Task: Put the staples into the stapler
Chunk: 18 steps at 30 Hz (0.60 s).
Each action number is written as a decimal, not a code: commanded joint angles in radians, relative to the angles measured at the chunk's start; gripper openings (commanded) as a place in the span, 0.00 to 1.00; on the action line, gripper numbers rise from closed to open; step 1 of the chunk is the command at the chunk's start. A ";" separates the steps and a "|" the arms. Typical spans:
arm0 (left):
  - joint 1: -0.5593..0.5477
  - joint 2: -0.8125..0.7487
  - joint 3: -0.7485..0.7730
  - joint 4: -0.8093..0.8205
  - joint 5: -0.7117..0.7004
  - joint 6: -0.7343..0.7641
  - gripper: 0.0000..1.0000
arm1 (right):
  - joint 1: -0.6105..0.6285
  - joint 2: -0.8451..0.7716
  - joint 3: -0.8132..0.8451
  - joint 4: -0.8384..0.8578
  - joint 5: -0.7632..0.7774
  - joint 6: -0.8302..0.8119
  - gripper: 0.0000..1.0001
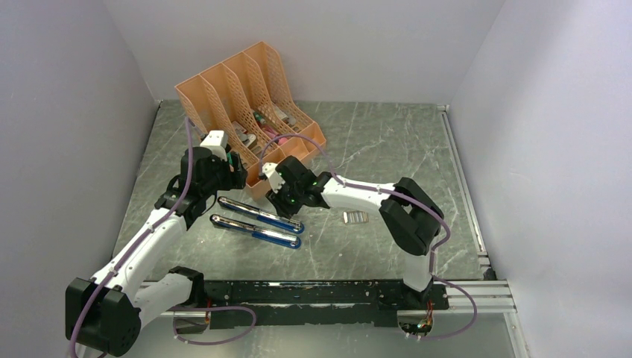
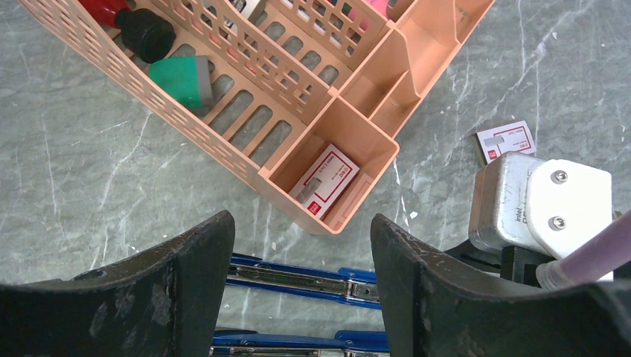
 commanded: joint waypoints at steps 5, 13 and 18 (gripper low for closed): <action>0.010 -0.017 0.018 0.028 0.008 0.005 0.72 | -0.004 0.023 -0.009 -0.006 0.028 -0.009 0.38; 0.010 -0.015 0.018 0.028 0.008 0.006 0.72 | -0.004 0.037 -0.011 -0.042 0.041 -0.026 0.38; 0.010 -0.015 0.019 0.029 0.008 0.005 0.72 | -0.004 0.033 -0.017 -0.058 0.036 -0.027 0.38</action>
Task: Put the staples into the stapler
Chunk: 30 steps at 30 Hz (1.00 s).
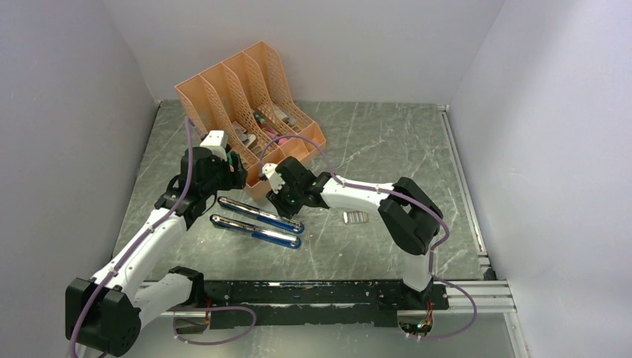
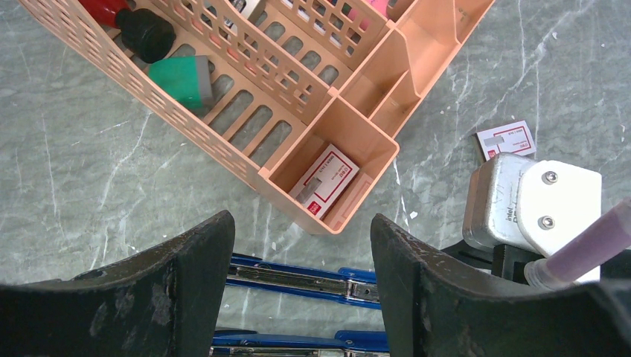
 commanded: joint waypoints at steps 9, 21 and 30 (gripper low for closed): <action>0.010 -0.017 0.018 0.027 0.013 0.006 0.72 | -0.001 0.017 -0.029 -0.083 -0.011 -0.029 0.38; 0.010 -0.017 0.019 0.027 0.010 0.006 0.72 | 0.011 0.024 -0.036 -0.117 -0.024 -0.055 0.36; 0.011 -0.017 0.018 0.028 0.010 0.006 0.72 | 0.017 0.017 -0.046 -0.133 -0.044 -0.092 0.33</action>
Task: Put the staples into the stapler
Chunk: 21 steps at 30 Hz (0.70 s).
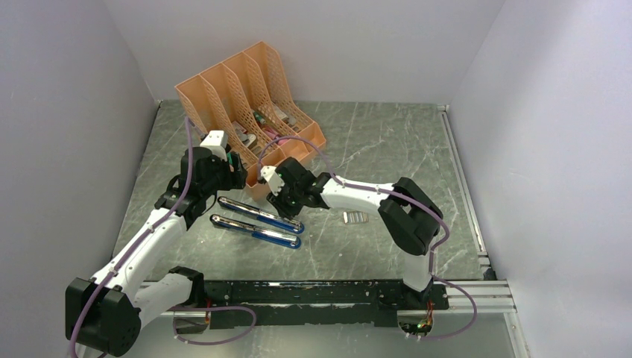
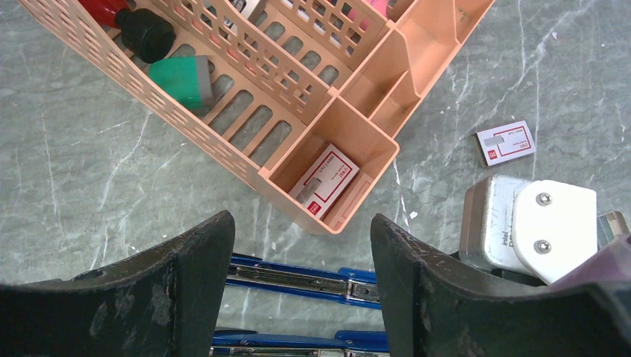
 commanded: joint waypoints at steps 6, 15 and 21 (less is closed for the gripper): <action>0.010 -0.016 0.018 0.028 0.009 0.006 0.72 | 0.013 -0.017 -0.056 -0.061 -0.026 -0.023 0.34; 0.010 -0.019 0.018 0.028 0.007 0.006 0.72 | 0.010 -0.043 -0.061 -0.016 0.005 0.018 0.34; 0.011 -0.018 0.019 0.029 0.009 0.006 0.72 | 0.009 -0.019 -0.059 -0.052 0.012 0.005 0.34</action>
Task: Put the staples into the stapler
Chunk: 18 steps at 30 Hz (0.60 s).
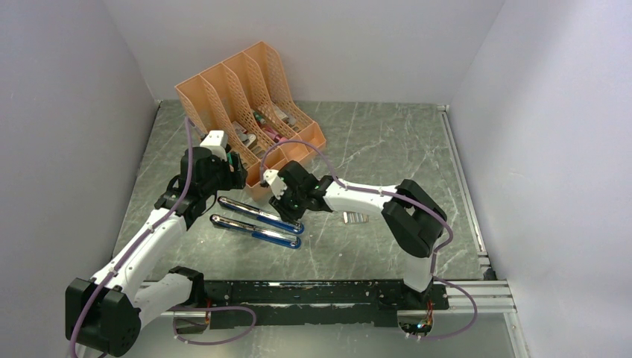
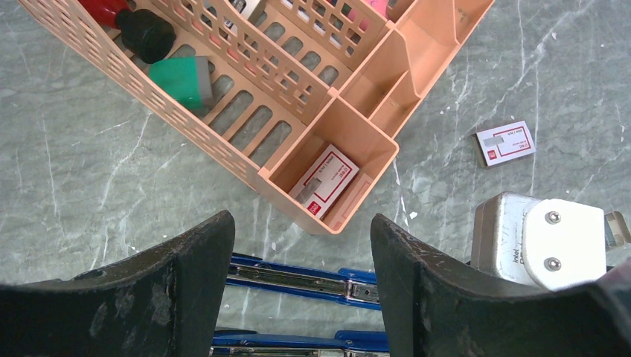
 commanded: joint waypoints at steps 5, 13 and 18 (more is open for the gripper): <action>0.010 -0.017 0.018 0.030 0.010 0.006 0.72 | 0.003 0.020 -0.010 -0.110 0.025 -0.009 0.34; 0.010 -0.015 0.019 0.030 0.014 0.006 0.72 | 0.002 0.009 -0.036 -0.164 0.031 -0.001 0.34; 0.010 -0.014 0.018 0.030 0.016 0.006 0.72 | 0.003 -0.011 -0.049 -0.179 0.047 0.007 0.34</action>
